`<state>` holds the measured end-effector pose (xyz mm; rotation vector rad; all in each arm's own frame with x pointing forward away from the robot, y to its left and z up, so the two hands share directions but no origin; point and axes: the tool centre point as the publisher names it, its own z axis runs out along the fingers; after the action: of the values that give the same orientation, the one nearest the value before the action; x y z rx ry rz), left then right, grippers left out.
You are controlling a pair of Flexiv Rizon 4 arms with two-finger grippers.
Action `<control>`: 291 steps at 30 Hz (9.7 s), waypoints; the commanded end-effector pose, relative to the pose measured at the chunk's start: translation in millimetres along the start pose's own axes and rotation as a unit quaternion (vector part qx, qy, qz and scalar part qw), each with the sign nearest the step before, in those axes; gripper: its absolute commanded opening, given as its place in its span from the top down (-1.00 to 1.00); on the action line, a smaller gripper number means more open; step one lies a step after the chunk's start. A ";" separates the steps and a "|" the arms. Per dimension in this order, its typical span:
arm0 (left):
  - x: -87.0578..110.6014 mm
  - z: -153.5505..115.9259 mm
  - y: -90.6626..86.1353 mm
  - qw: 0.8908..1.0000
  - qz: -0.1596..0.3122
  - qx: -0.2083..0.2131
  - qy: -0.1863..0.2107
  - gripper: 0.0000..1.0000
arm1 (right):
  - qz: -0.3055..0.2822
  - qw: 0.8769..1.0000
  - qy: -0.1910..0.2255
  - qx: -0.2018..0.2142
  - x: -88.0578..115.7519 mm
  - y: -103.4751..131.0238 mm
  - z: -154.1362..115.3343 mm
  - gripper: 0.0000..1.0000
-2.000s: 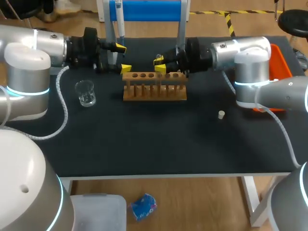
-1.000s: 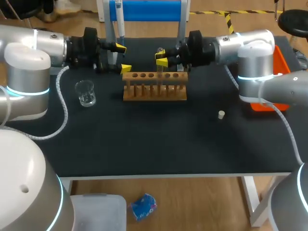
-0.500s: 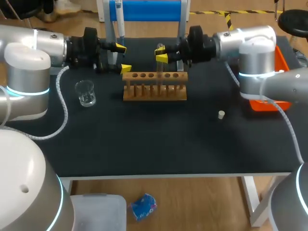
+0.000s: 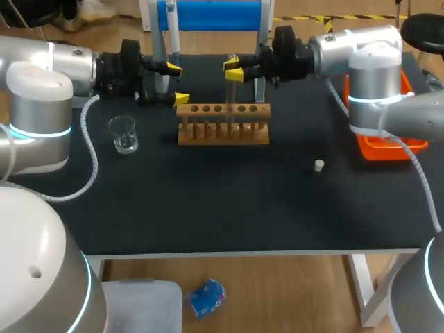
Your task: Invert the test tube, pick up the pipette, mount the tip to pipette, aspirate from beaker and dispense into the tube, eject the tip, return the pipette, and cap with the stopper.
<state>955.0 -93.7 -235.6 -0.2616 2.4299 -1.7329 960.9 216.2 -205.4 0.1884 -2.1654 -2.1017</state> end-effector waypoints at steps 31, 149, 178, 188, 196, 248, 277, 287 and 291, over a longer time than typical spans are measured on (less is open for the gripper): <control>44.6 2.1 -61.0 0.723 0.667 0.142 -0.112 -1.00 | 0.570 0.808 0.026 -0.145 46.1 53.2 -44.0 1.00; 122.0 97.5 -32.3 0.674 0.728 0.115 -0.059 0.55 | 0.696 0.714 -0.032 -0.069 18.5 -22.9 1.5 1.00; 103.7 62.6 -53.4 0.776 0.603 0.174 -0.068 1.00 | 0.477 0.878 -0.026 -0.014 34.6 -1.2 -59.3 -1.00; 99.8 58.6 -56.1 0.751 0.631 0.177 -0.074 1.00 | 0.453 0.891 -0.015 -0.017 36.0 1.0 -62.1 -1.00; 94.5 56.1 -61.1 0.800 0.573 0.174 -0.038 1.00 | 0.414 0.909 -0.046 0.013 37.8 2.1 -64.6 -1.00; 58.0 55.6 -107.2 0.963 0.136 0.198 0.124 1.00 | -0.085 0.947 -0.067 0.303 59.5 -70.6 -107.0 -1.00; 11.8 86.9 -79.8 0.983 0.031 0.152 0.097 1.00 | -0.079 0.971 -0.026 0.224 22.4 -126.2 -120.4 -1.00; 5.8 91.9 -75.8 0.985 0.026 0.148 0.090 1.00 | -0.054 0.980 -0.012 0.192 16.0 -135.2 -123.4 -1.00; 3.6 93.4 -73.5 0.986 0.027 0.145 0.083 1.00 | -0.058 0.982 -0.001 0.179 15.7 -137.6 -123.7 -1.00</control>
<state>974.4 -201.7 -195.9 -0.0148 2.2206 -2.1324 959.2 89.4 -333.1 0.3305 -2.6067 -1.7363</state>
